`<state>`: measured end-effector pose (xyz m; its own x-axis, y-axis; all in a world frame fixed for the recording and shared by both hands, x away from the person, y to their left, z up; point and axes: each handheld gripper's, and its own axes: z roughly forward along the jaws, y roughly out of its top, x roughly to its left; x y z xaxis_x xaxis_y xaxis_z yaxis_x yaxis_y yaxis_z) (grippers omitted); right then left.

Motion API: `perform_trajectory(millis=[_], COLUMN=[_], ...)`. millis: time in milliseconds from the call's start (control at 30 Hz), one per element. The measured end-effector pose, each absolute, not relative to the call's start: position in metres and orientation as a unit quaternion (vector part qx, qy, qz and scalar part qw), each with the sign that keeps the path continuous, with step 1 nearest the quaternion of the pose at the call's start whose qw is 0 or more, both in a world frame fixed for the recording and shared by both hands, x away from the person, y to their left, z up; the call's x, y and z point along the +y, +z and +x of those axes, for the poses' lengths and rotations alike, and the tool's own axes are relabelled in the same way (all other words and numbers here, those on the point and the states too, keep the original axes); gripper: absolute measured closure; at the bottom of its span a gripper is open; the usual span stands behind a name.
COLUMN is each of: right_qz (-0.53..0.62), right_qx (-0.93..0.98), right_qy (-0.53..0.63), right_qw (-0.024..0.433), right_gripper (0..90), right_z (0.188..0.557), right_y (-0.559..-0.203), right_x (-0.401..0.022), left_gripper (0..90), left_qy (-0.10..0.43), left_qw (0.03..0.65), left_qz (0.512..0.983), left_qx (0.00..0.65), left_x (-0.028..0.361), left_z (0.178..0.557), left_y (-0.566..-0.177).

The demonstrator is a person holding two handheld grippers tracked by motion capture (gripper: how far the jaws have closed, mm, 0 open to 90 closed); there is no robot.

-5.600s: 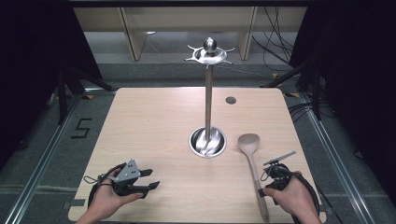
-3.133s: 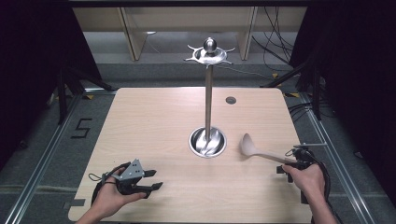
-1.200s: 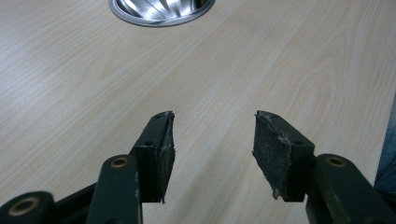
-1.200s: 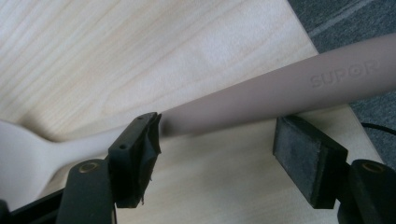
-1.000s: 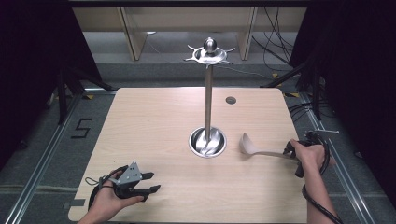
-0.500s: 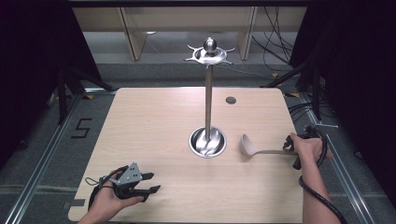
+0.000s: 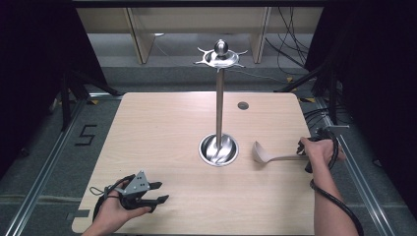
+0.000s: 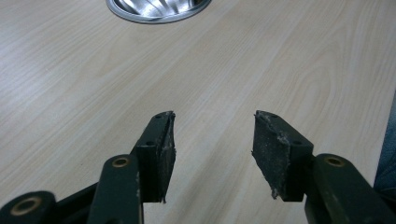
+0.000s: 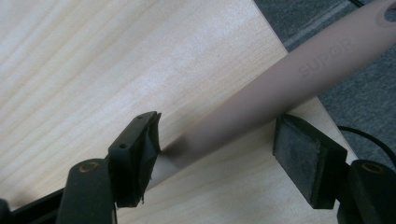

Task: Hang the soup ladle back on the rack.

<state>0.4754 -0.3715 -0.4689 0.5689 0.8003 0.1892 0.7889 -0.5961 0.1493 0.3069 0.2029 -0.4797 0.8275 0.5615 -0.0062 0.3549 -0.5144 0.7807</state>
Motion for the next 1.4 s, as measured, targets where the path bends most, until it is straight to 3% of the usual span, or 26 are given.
perform_trajectory(millis=[267,533,633,833,867,1233,1400], right_qz=[0.882,0.857,0.854,0.823,0.837,0.796,0.754], right_qx=[0.46,0.502,0.502,0.546,0.522,0.569,0.593], right_qy=[0.097,0.117,0.137,0.156,0.158,0.197,0.278], right_qw=[0.042,0.029,0.031,-0.011,-0.04,-0.062,-0.06], right_gripper=[37.0,58.1,61.9,73.0,74.4,75.2,75.2], right_z=[0.48,0.478,0.478,0.477,0.479,0.472,0.457], right_y=[-0.471,-0.469,-0.472,-0.473,-0.47,-0.471,-0.457], right_x=[-0.364,-0.362,-0.359,-0.36,-0.354,-0.342,-0.339], left_gripper=[47.8,47.9,48.0,48.1,48.1,48.2,48.1], left_qy=[0.124,0.126,0.128,0.122,0.122,0.128,0.131], left_qw=[0.417,0.411,0.408,0.413,0.414,0.412,0.41], left_qz=[0.86,0.863,0.865,0.864,0.863,0.863,0.864], left_qx=[0.266,0.264,0.262,0.263,0.263,0.262,0.262], left_x=[0.203,0.203,0.203,0.202,0.202,0.203,0.203], left_z=[0.307,0.307,0.308,0.307,0.307,0.307,0.308], left_y=[-0.48,-0.48,-0.48,-0.48,-0.48,-0.48,-0.48])
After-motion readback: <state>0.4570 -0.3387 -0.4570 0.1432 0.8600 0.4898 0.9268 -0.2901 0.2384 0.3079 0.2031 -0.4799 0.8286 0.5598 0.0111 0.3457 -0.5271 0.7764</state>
